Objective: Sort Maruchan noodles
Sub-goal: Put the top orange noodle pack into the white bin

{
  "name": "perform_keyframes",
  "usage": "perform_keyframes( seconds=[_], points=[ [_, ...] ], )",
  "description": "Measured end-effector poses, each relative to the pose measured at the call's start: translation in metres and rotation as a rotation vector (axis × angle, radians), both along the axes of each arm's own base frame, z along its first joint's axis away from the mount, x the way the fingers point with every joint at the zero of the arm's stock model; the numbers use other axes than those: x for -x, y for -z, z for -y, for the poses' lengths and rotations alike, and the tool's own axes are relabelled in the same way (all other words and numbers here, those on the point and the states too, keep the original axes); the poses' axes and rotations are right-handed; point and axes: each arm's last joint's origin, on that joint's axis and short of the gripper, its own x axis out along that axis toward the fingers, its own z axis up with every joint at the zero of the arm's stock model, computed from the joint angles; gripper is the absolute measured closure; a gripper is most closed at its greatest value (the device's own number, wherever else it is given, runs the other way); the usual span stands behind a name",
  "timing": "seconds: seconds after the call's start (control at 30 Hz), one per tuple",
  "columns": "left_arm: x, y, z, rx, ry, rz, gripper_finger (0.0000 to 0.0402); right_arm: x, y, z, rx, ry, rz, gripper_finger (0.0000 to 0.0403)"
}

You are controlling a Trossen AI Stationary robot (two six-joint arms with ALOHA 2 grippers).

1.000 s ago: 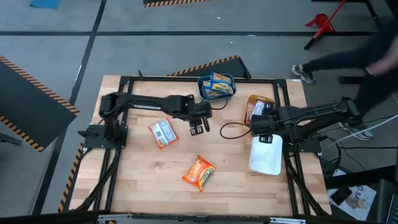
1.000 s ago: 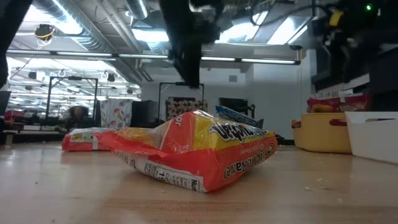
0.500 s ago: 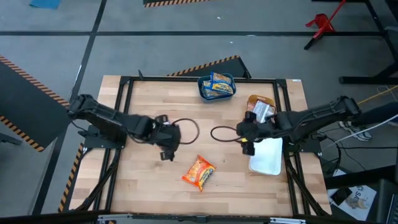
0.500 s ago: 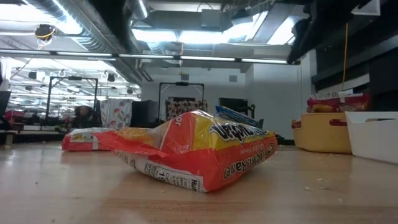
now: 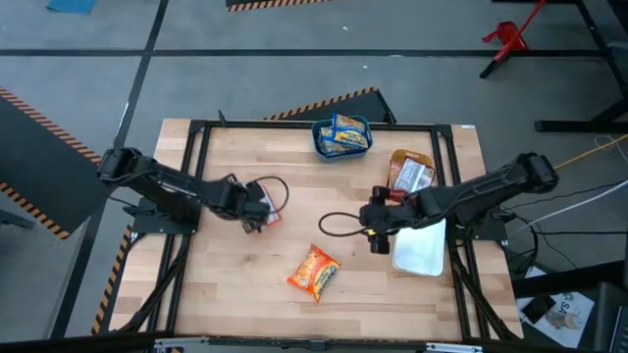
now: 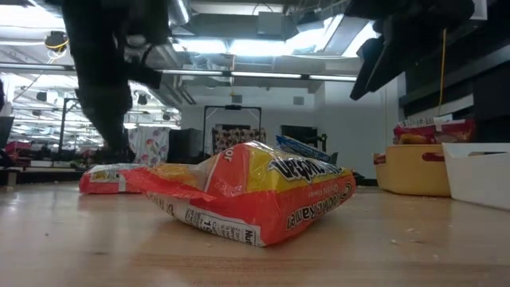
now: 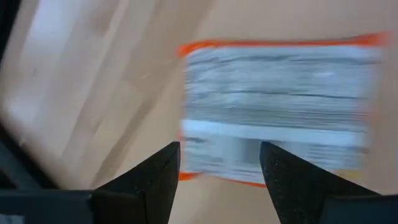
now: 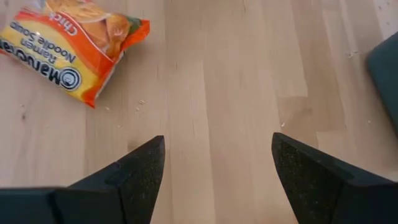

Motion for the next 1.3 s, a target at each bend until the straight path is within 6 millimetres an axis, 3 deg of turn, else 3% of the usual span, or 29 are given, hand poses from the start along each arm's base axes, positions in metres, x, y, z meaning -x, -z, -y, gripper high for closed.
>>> perform_keyframes(
  seconds=[0.2, 0.37, 0.63, 0.8, 1.07, 1.3],
  points=[
    [0.016, 0.032, -0.028, 0.026, -0.134, -0.045, 0.0187, -0.007, 0.004, -0.002, -0.008, -0.006, 0.019, 0.0122],
    [0.019, 0.043, -0.035, 0.056, -0.169, 0.012, 0.0188, -0.009, 0.004, -0.003, -0.027, -0.015, 0.032, 0.0122],
    [-0.015, 0.034, -0.017, 0.276, -0.059, 0.314, 0.0189, -0.016, -0.002, -0.005, -0.051, -0.02, 0.118, 0.0122],
    [-0.031, 0.046, -0.009, 0.353, -0.022, 0.36, 0.0189, -0.031, 0.0, -0.008, -0.006, -0.066, 0.21, 0.0122],
    [-0.048, 0.064, 0.006, 0.368, -0.003, 0.424, 0.0189, -0.055, 0.035, -0.014, 0.054, -0.089, 0.169, 0.0123],
    [-0.054, 0.069, 0.007, 0.372, 0.002, 0.453, 0.0189, -0.073, 0.069, 0.004, 0.027, -0.086, 0.078, 0.0123]
  ],
)
